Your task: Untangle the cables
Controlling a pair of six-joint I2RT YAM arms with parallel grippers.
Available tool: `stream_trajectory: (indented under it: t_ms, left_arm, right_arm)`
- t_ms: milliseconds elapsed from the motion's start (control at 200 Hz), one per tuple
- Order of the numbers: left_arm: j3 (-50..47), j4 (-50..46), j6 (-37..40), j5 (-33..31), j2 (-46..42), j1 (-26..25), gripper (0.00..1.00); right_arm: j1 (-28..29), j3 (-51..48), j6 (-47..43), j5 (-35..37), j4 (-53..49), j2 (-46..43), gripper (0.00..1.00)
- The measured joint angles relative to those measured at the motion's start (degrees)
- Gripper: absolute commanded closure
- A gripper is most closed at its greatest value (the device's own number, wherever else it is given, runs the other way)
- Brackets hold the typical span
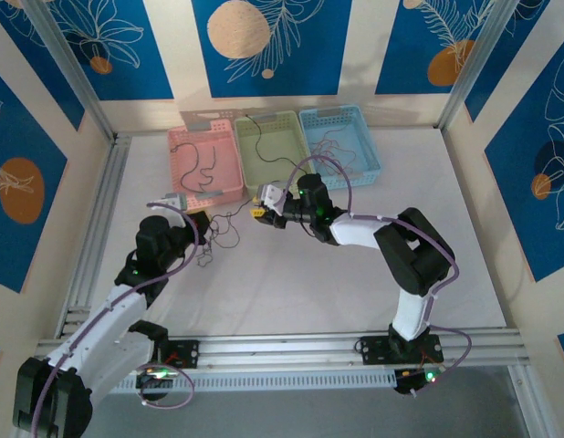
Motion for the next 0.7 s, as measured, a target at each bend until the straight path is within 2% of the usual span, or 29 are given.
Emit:
stream_trajectory:
  t_ms: [110, 300, 455, 590, 700]
  left_arm:
    - [0.0, 0.0, 0.0, 0.1, 0.4, 0.0, 1.00]
    - [0.0, -0.3, 0.1, -0.5, 0.3, 0.0, 1.00]
    - [-0.3, -2.1, 0.4, -4.7, -1.9, 0.0, 1.00]
    - [-2.3, -2.6, 0.4, -7.1, -7.5, 0.0, 1.00]
    - [-2.8, -2.5, 0.2, -7.1, -9.7, -0.1, 1.00]
  right_arm:
    - [0.0, 0.1, -0.1, 0.2, -0.5, 0.0, 1.00]
    - [-0.4, 0.0, 0.2, 0.7, -0.2, 0.0, 1.00]
    - [-2.6, -1.2, 5.0, 1.5, 3.8, -0.9, 1.00]
    - [-7.2, -2.5, 15.0, 3.8, 7.5, -3.2, 1.00]
    - [-12.3, -2.9, 26.5, 4.2, 10.7, -4.6, 1.00]
